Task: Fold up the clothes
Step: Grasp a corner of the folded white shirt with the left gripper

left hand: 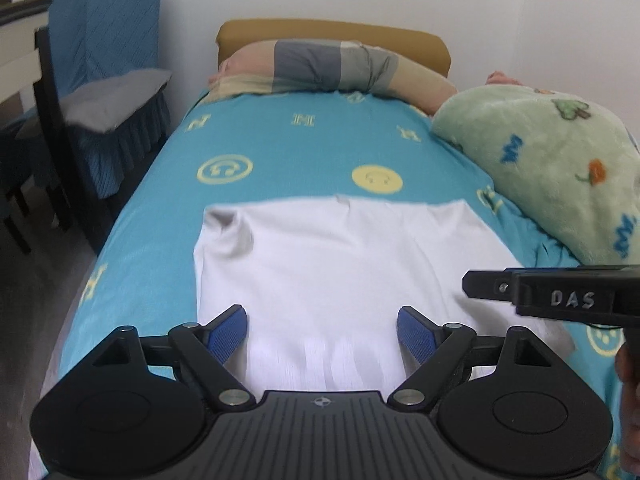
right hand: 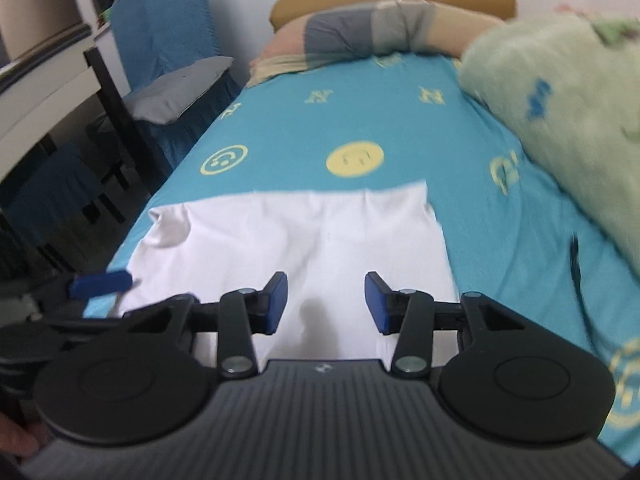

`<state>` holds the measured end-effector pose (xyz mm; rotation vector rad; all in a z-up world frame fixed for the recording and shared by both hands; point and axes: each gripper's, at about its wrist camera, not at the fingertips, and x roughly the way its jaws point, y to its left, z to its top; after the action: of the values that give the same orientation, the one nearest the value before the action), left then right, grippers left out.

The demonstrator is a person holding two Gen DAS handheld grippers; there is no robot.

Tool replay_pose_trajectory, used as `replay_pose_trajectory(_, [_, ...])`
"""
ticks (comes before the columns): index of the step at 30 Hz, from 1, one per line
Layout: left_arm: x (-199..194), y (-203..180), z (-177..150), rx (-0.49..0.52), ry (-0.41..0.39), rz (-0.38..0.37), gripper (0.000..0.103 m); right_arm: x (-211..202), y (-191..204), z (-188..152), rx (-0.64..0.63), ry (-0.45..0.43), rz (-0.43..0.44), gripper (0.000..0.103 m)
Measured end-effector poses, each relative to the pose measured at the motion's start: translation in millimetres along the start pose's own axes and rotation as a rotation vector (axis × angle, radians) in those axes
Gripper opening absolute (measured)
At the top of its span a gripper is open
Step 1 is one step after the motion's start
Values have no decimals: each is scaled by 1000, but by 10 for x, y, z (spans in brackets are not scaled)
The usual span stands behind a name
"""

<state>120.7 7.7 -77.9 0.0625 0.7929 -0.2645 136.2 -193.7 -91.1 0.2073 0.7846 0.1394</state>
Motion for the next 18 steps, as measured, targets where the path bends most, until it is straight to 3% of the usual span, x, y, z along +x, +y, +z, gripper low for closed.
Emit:
replay_pose_trajectory(5, [-37,-49,-103,-13,36,32,84,127,-20,-197,-25,59,-44,44])
replay_pose_trajectory(9, [-286,3,-55,-84,11,16,84,-65,-178,-193,115,26,23,47])
replay_pose_trajectory(12, [-548,95,-61,-192,-5,-41,85,-310,-333,-179,268,-22,102,48])
replay_pose_trajectory(13, [-619,127,-90,-234,-2,-64,86,-391,-357,-183,296,-33,113,51])
replay_pose_trajectory(15, [-742,191,-161,-319,12,-119,86,-547,-384,-200,342,-56,138,69])
replay_pose_trajectory(16, [-775,224,-206,-360,27,-151,86,-625,-392,-219,368,-72,157,84])
replay_pose_trajectory(18, [-787,286,-306,-447,65,-195,87,-752,-416,-265,426,-90,195,87])
